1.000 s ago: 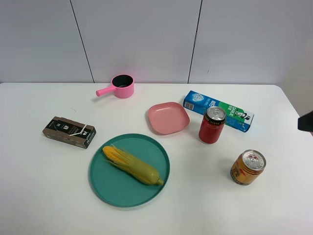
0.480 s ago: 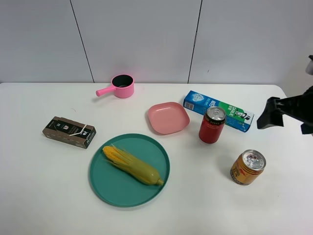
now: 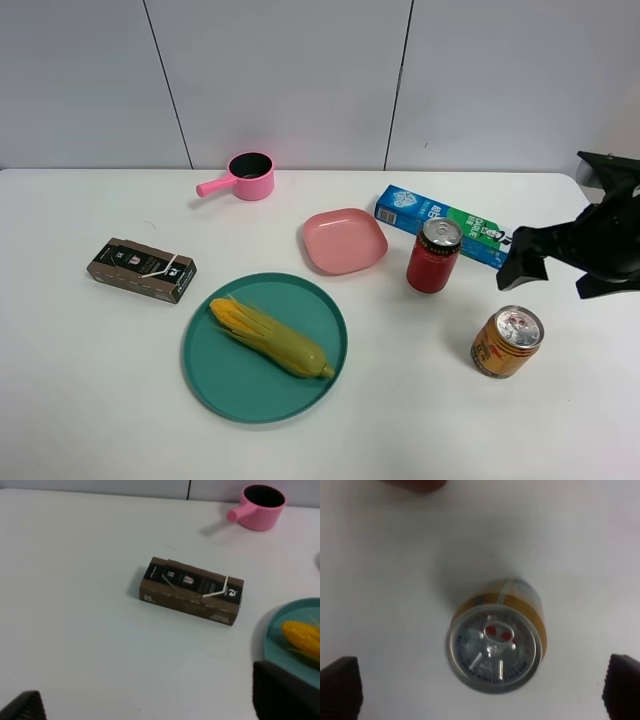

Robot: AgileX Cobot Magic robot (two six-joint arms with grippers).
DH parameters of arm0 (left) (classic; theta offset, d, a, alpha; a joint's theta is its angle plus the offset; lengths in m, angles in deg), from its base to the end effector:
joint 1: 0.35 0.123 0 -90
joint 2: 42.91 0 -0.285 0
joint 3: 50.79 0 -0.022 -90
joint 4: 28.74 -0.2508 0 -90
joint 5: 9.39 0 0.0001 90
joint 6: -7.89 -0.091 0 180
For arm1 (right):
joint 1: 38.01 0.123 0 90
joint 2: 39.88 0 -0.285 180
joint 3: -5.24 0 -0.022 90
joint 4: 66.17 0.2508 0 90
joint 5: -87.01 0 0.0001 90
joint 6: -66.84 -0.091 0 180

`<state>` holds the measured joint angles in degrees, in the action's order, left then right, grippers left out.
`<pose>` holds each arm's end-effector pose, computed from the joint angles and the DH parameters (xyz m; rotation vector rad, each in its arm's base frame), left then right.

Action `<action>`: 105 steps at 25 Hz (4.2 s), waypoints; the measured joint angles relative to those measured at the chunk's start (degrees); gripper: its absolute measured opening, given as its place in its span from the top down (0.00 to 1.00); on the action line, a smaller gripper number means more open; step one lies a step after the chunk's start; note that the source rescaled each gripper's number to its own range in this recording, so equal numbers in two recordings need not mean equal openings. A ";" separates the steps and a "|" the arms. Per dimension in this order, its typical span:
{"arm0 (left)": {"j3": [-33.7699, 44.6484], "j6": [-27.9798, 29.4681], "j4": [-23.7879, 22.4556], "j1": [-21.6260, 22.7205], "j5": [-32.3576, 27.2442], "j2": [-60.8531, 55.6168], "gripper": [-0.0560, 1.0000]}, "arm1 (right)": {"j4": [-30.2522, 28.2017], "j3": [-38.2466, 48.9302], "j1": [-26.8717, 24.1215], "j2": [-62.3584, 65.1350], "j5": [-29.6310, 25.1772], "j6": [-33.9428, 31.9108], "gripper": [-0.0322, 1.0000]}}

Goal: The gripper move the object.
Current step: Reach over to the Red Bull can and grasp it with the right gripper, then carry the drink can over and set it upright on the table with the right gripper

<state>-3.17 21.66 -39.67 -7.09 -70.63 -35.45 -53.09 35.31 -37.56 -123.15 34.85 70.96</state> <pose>-0.0070 0.0161 0.2824 -0.1358 2.0111 0.0002 0.2289 0.0181 0.2405 0.0542 2.8705 0.2733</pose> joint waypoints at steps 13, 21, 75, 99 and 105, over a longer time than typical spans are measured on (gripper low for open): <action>0.00 0.00 0.00 0.00 0.00 0.00 0.00 | 0.00 9.20 0.00 -0.17 10.26 2.91 0.00; 0.00 0.00 0.00 0.00 0.00 0.00 0.00 | 0.00 9.20 0.00 -4.84 11.64 3.17 0.00; 0.00 0.00 0.00 0.00 -0.05 0.00 0.00 | -3.12 -73.28 53.21 -51.08 -17.69 6.37 0.97; 0.00 0.00 0.00 0.00 -0.05 0.00 0.00 | -3.22 -73.39 62.36 -61.66 -0.91 12.02 0.97; 0.00 0.00 0.00 0.00 -0.05 0.00 0.00 | -4.56 -73.44 62.36 -64.53 0.37 12.02 0.97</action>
<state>-3.17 21.66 -39.67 -7.09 -70.68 -35.45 -57.65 -38.13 24.80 -187.68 35.23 82.98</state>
